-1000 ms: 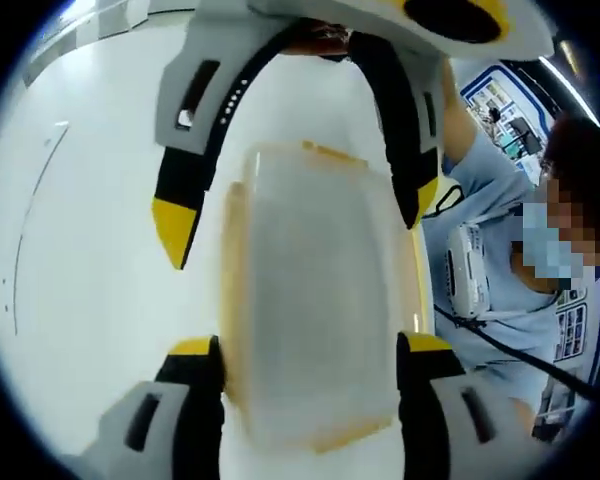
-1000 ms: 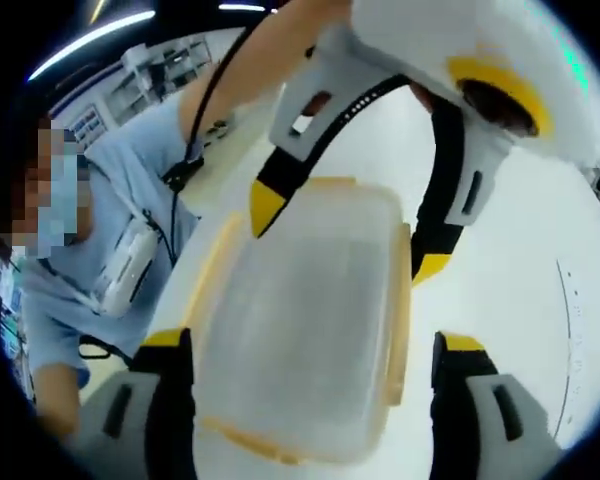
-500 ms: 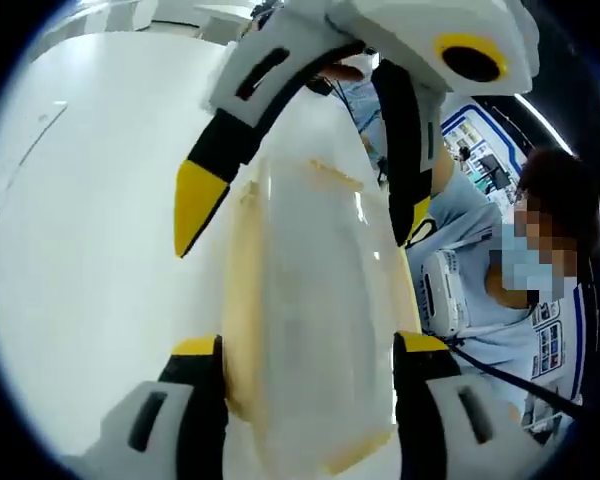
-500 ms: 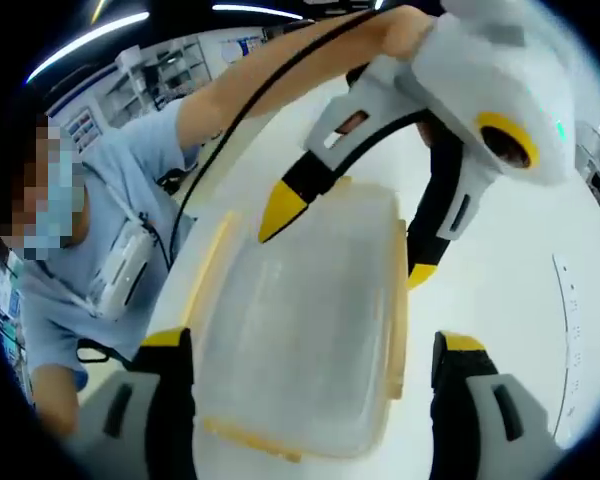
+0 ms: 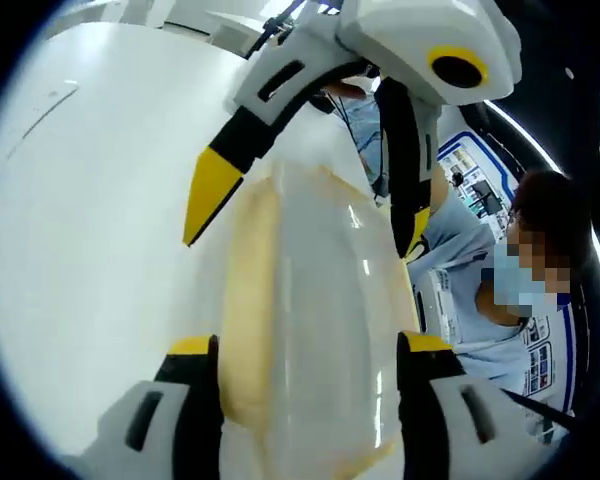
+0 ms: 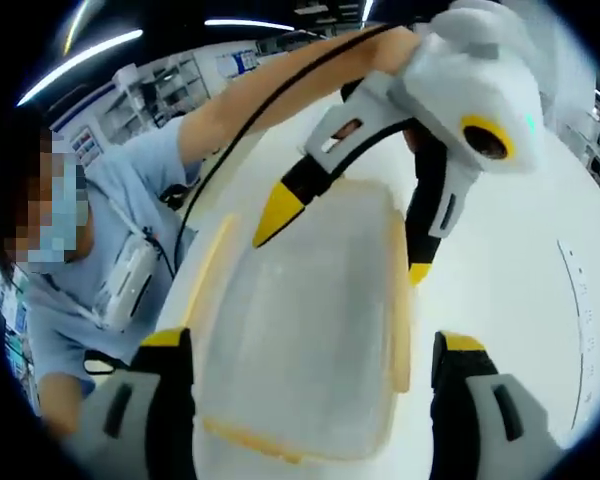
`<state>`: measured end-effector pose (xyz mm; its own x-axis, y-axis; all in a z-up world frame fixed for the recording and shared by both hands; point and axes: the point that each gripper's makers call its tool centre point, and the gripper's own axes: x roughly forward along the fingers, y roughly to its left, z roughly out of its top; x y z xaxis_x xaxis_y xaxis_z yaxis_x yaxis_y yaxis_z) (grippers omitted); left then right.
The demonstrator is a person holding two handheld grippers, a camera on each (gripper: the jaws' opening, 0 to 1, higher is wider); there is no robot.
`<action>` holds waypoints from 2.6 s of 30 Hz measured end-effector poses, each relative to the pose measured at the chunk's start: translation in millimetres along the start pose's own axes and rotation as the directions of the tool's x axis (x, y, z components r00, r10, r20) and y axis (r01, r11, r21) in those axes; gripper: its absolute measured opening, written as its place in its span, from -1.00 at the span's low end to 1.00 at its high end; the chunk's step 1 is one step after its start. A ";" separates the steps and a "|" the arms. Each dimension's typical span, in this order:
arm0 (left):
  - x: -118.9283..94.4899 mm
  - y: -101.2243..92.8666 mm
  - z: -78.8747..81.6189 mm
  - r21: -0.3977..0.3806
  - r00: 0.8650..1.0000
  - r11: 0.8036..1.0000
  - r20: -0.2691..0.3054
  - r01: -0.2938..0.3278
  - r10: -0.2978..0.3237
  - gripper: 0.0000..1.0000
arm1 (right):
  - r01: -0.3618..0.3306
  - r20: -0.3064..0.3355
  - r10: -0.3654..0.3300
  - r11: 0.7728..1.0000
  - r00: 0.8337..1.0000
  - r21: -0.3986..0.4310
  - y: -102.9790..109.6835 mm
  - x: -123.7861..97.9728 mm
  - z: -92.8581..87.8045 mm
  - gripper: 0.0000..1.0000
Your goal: Snap each plastic latch of the storage box into its locked position after aligning the lid with the box until every specified latch is closed and the lid sits flush.
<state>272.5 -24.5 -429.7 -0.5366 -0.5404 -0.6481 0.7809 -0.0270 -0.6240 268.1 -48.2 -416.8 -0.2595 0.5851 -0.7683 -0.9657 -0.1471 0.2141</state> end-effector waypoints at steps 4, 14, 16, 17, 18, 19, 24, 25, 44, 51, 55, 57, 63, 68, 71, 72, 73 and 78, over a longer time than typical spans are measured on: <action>-0.8 0.2 0.2 -0.005 1.000 1.000 0.005 -0.003 0.003 0.40 | 0.004 -0.004 -0.004 1.000 1.000 -0.001 0.3 -0.5 0.0 1.00; -1.9 -0.2 0.4 -0.004 1.000 1.000 0.004 -0.003 0.003 0.40 | 0.003 0.004 -0.003 1.000 1.000 0.012 1.2 -1.2 -1.0 1.00; -2.1 -0.4 0.3 -0.005 1.000 1.000 0.007 -0.004 0.004 0.41 | 0.003 0.008 -0.003 1.000 1.000 0.011 1.4 -1.4 -0.8 1.00; -2.2 -0.6 0.3 -0.005 1.000 1.000 0.009 -0.004 0.004 0.41 | 0.003 0.009 -0.003 1.000 1.000 0.011 1.5 -1.3 -0.6 1.00; -2.1 -0.7 0.2 -0.004 1.000 1.000 0.011 -0.004 0.004 0.41 | 0.002 0.012 -0.002 1.000 1.000 0.009 1.7 -1.3 -0.4 1.00; -2.3 -0.8 0.0 -0.003 1.000 1.000 0.015 -0.003 0.003 0.41 | -0.002 0.020 0.002 1.000 1.000 0.000 1.8 -1.2 0.5 1.00; -2.8 -0.8 -0.1 0.003 0.999 1.000 0.047 0.005 -0.005 0.41 | -0.033 0.038 0.033 0.999 0.999 0.019 0.7 1.4 -1.2 1.00; -2.9 -0.9 0.1 0.003 0.999 1.000 0.050 0.005 -0.005 0.41 | -0.040 0.040 0.039 0.999 0.998 0.024 0.8 1.9 -1.5 1.00; -4.5 -1.2 1.5 0.011 0.994 1.000 0.111 0.003 -0.004 0.41 | -0.132 0.118 0.122 0.988 0.986 0.082 3.7 9.5 -2.3 1.00; -5.9 -1.8 3.3 0.043 0.988 0.999 0.156 -0.008 0.001 0.42 | -0.096 0.186 0.081 0.993 0.979 0.074 3.0 4.8 -2.4 1.00; -7.1 -2.3 5.1 0.071 0.981 0.997 0.192 -0.021 0.007 0.43 | -0.089 0.218 0.074 0.994 0.973 0.060 2.7 4.2 -1.3 0.99; -7.0 -1.7 6.1 0.074 0.980 0.997 0.198 -0.022 0.007 0.43 | -0.092 0.225 0.076 0.994 0.971 0.063 2.4 5.0 -0.6 1.00; -3.7 -5.8 5.9 0.109 0.979 0.993 0.202 -0.048 0.025 0.44 | -0.095 0.258 0.082 0.995 0.963 0.038 0.8 7.2 5.8 1.00; -5.5 -3.7 7.0 0.137 0.971 0.981 0.216 -0.139 0.107 0.50 | -0.074 0.282 0.066 0.997 0.957 0.016 0.4 5.9 9.9 1.00; -8.3 0.1 7.6 0.119 0.960 0.975 0.233 -0.187 0.156 0.66 | -0.039 0.304 0.037 0.999 0.952 0.001 -2.6 3.4 14.4 1.00; -8.9 1.6 7.3 0.117 0.957 0.973 0.236 -0.198 0.166 0.71 | -0.025 0.314 0.025 1.000 0.949 -0.003 -4.6 2.4 16.2 1.00; -9.5 3.1 6.9 0.114 0.955 0.971 0.239 -0.208 0.176 0.74 | -0.015 0.321 0.015 1.000 0.947 -0.004 -6.6 1.8 17.7 1.00; -18.3 8.0 11.6 0.136 0.927 0.952 0.300 -0.274 0.224 0.88 | 0.008 0.339 -0.007 1.000 0.941 -0.002 -8.2 0.3 19.8 1.00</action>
<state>292.2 -24.6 -417.7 -0.2268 -0.7595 -0.6097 0.9340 0.0079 -0.3573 276.2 -31.1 -406.9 -0.2332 0.8217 -0.5200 -0.9678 -0.1438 0.2067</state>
